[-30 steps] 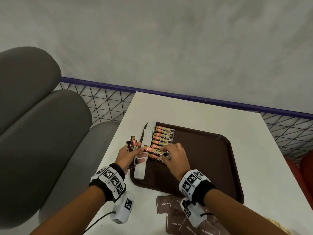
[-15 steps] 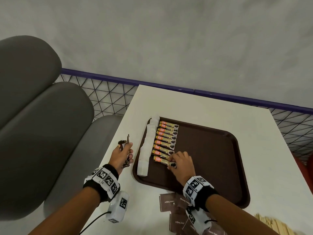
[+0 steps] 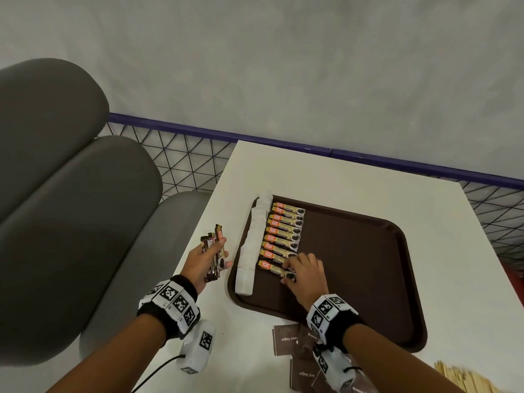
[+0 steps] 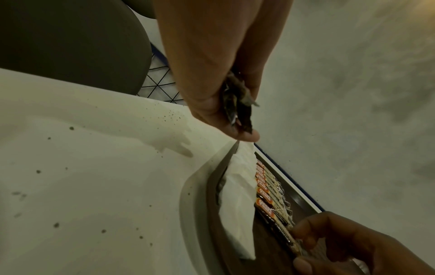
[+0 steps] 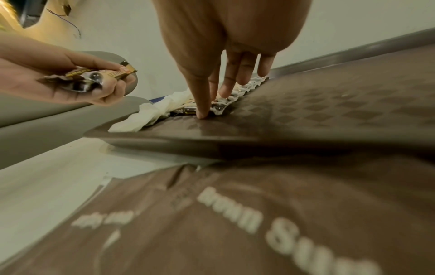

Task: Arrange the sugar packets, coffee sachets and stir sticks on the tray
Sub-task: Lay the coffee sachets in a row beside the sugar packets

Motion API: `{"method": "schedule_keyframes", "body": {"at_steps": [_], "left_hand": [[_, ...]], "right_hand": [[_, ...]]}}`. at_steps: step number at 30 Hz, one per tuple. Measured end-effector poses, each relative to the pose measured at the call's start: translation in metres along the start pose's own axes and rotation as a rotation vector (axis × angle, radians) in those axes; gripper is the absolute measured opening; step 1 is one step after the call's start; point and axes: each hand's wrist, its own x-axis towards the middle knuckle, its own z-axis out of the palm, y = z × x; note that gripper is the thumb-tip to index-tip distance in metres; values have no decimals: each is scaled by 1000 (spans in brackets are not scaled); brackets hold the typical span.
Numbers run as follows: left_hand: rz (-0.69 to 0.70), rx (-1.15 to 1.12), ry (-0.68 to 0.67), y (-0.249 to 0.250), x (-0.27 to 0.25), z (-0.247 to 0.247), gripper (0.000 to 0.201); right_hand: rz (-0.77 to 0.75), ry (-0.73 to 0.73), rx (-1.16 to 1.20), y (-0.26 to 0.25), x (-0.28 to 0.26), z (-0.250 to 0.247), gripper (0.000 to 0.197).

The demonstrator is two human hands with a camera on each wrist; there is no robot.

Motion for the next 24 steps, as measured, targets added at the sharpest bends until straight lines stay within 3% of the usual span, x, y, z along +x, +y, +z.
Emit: {"method": "schedule_keyframes", "body": {"at_steps": [7, 12, 20, 24], "left_hand": [[-2, 72, -38, -1, -3, 0, 16], [-13, 118, -35, 0, -4, 1, 27], [2, 66, -108, 1, -17, 23, 11], [26, 59, -141, 1, -25, 32, 14]], "right_hand": [[-5, 24, 2, 1, -3, 0, 25], [-9, 10, 36, -1, -4, -7, 28], [-37, 89, 285, -29, 0, -32, 26], [-62, 75, 423, -48, -5, -42, 25]]}}
